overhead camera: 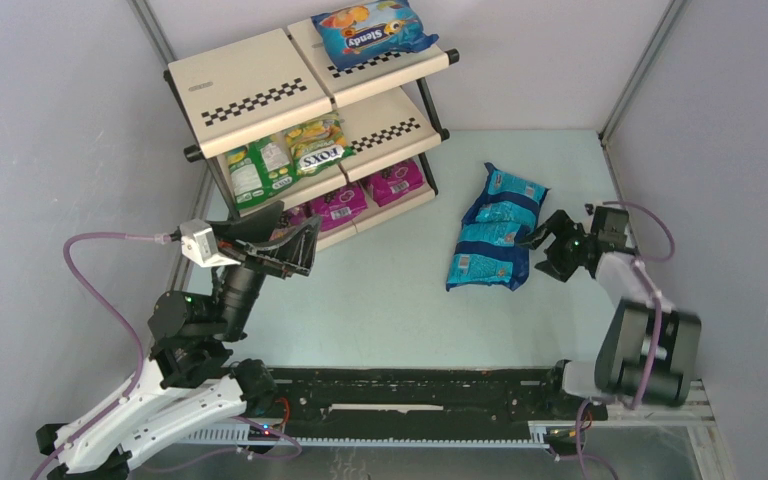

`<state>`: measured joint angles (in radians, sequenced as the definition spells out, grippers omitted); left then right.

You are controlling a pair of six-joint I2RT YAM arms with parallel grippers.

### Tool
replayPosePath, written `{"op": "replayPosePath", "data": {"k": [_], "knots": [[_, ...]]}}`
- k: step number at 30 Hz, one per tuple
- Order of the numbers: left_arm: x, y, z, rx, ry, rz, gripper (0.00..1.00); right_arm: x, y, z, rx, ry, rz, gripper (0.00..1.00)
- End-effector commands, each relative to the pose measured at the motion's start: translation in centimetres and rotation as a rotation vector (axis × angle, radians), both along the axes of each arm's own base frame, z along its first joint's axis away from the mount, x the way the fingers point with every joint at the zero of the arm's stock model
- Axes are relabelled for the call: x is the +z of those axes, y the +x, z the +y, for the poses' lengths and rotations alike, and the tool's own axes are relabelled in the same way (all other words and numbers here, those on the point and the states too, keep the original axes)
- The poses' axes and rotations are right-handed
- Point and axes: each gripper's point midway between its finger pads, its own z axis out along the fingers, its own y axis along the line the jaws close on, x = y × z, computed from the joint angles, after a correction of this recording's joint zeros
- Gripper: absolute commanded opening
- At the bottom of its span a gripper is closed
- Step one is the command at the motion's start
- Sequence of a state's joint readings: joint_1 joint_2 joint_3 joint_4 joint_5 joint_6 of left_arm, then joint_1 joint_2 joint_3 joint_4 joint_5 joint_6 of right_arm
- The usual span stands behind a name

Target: Place and organize the candy bags onto the shelf

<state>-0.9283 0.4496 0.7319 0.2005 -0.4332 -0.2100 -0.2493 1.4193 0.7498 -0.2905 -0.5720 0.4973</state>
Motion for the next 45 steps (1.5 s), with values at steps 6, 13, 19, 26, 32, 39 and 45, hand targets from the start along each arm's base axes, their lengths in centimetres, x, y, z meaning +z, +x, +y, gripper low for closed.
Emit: {"op": "replayPosePath", "data": {"k": [6, 13, 19, 26, 32, 39, 45], "knots": [[0.2, 0.1, 0.2, 0.01, -0.011, -0.013, 1.0, -0.6, 2.0, 5.9, 0.207, 0.14, -0.027, 0.62], [-0.2, 0.4, -0.1, 0.013, -0.002, -0.004, 1.0, -0.7, -3.4, 15.3, 0.37, 0.188, -0.054, 0.62], [-0.4, 0.5, -0.5, 0.001, 0.003, 0.003, 1.0, -2.2, -4.2, 14.7, 0.286, 0.16, -0.026, 0.79], [-0.3, 0.4, -0.4, 0.003, 0.003, 0.0, 1.0, -0.9, -2.7, 12.0, 0.171, 0.295, -0.095, 0.9], [-0.2, 0.3, -0.5, -0.003, 0.0, -0.001, 1.0, -0.7, -0.9, 11.4, 0.139, 0.338, -0.114, 0.92], [-0.2, 0.3, -0.4, 0.002, 0.001, -0.003, 1.0, -1.3, 1.1, 12.9, 0.072, 0.409, -0.11, 0.91], [0.1, 0.1, 0.1, 0.009, -0.011, -0.011, 1.0, -2.9, 1.6, 14.2, 0.042, 0.395, -0.095, 0.9]]}}
